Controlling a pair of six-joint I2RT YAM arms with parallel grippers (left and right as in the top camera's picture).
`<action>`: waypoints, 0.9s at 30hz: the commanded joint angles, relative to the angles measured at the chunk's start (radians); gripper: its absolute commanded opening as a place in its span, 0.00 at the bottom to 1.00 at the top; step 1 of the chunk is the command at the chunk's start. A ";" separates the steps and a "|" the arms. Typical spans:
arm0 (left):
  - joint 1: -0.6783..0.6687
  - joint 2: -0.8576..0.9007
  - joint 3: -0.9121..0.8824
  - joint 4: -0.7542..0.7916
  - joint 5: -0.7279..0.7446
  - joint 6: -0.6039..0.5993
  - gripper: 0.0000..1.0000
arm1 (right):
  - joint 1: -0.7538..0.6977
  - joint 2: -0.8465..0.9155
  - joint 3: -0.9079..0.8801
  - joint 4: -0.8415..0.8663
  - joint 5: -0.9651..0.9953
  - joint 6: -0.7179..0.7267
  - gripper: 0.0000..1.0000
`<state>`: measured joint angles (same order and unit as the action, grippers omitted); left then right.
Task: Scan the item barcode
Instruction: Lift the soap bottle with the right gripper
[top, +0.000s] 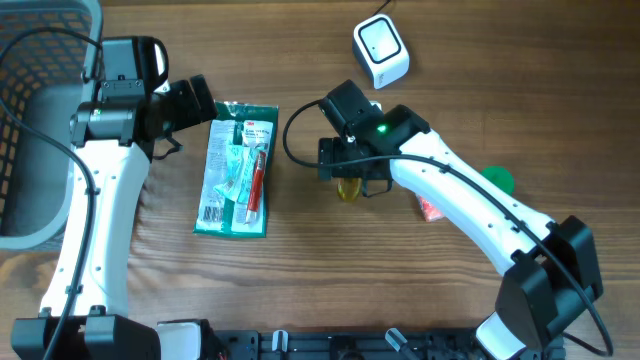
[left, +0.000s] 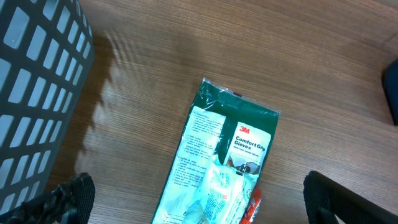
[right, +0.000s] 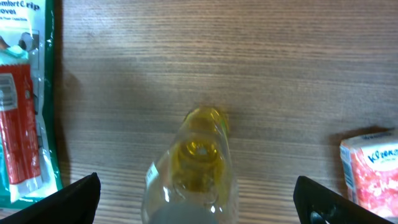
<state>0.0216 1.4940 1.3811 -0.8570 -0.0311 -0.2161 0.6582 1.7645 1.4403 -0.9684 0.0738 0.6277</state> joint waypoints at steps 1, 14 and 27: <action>0.004 -0.007 0.014 0.003 0.005 -0.009 1.00 | 0.005 0.014 -0.008 0.006 -0.009 0.011 0.94; 0.004 -0.007 0.014 0.003 0.004 -0.009 1.00 | 0.005 0.014 -0.043 -0.008 -0.027 0.058 0.74; 0.004 -0.007 0.014 0.003 0.004 -0.009 1.00 | 0.005 0.014 -0.044 -0.001 -0.027 0.061 0.58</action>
<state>0.0216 1.4940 1.3811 -0.8566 -0.0311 -0.2161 0.6582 1.7657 1.4063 -0.9638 0.0521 0.6807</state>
